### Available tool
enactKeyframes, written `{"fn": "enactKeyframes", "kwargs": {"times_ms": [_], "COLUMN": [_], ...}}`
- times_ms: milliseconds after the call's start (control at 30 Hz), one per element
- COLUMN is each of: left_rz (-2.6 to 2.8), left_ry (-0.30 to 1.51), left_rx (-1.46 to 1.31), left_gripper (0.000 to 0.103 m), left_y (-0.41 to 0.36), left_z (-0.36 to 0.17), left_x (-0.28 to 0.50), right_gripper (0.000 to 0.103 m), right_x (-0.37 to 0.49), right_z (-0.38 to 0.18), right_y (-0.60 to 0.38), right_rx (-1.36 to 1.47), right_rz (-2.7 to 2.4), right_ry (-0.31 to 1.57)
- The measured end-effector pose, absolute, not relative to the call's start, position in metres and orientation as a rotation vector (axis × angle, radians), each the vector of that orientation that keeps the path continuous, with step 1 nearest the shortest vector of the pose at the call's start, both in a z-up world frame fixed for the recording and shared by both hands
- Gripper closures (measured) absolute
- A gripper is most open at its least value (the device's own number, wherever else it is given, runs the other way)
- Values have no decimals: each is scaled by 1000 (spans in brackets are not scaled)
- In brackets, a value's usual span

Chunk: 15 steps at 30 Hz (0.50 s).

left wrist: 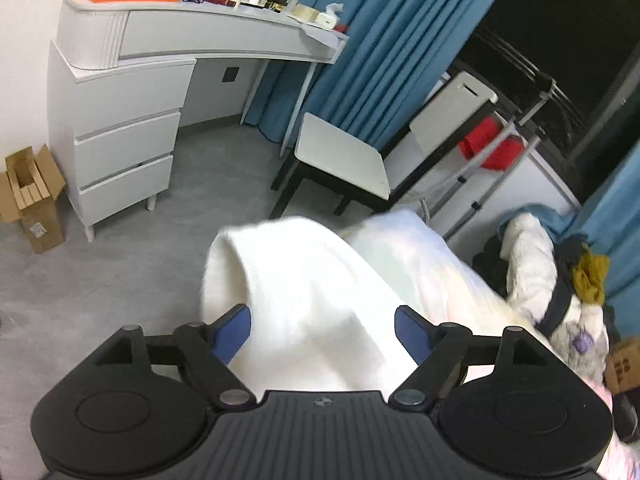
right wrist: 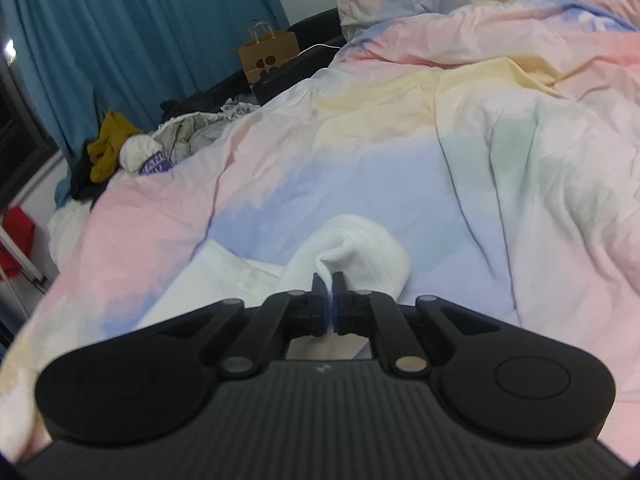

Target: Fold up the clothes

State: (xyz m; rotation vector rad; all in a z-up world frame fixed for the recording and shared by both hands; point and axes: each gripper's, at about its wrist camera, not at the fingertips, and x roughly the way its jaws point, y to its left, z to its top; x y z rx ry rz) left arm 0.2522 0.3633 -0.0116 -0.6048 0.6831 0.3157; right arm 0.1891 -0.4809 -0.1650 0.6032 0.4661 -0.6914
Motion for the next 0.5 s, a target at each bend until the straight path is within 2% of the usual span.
{"fn": "enactKeyframes", "kwargs": {"times_ms": [133,200,367,500], "left_rz": [270,231,143,75], "left_ry": [717,747,920,957], "left_rx": [-621,-635,-740,-788], "left_gripper": [20,16,15,15], "left_y": [341,325,273,239], "left_z": [2,1,-38,-65], "left_x": [190,158,101,82], "right_gripper": [98,98,98,98], "right_x": [188,185,178,174], "right_z": [-171,-172,-171,-171], "right_y": [-477,-479,-481,-482], "right_rx": [557,574,610,630], "right_rz": [-687,-682,-676,-672], "right_ry": [495,493,483,476]}}
